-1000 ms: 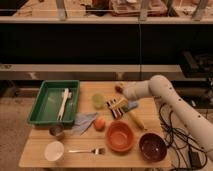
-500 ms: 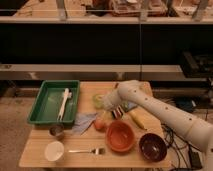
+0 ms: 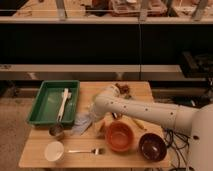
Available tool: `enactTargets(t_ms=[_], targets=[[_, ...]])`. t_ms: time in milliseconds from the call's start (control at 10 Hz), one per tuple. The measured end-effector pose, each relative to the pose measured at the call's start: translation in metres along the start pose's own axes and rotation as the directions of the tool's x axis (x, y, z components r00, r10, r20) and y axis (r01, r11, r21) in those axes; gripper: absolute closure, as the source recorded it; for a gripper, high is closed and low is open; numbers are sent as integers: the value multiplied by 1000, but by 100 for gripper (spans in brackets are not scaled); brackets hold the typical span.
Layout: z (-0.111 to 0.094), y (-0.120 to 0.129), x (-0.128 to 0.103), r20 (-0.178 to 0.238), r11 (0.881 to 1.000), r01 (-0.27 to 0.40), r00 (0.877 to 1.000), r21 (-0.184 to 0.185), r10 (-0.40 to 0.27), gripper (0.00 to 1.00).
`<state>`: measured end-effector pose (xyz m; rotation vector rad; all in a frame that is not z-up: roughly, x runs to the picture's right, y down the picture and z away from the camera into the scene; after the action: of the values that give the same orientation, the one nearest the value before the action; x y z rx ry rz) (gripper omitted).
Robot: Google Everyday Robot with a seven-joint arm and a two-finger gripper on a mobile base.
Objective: Place towel in paper cup
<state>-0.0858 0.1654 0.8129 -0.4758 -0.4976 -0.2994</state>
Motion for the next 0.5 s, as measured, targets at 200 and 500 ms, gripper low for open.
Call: enactTargets(t_ms=[200, 500], targets=[[5, 2, -10, -26, 1000, 8, 1000, -24, -9, 20], [19, 2, -17, -69, 998, -29, 997, -64, 25, 20]])
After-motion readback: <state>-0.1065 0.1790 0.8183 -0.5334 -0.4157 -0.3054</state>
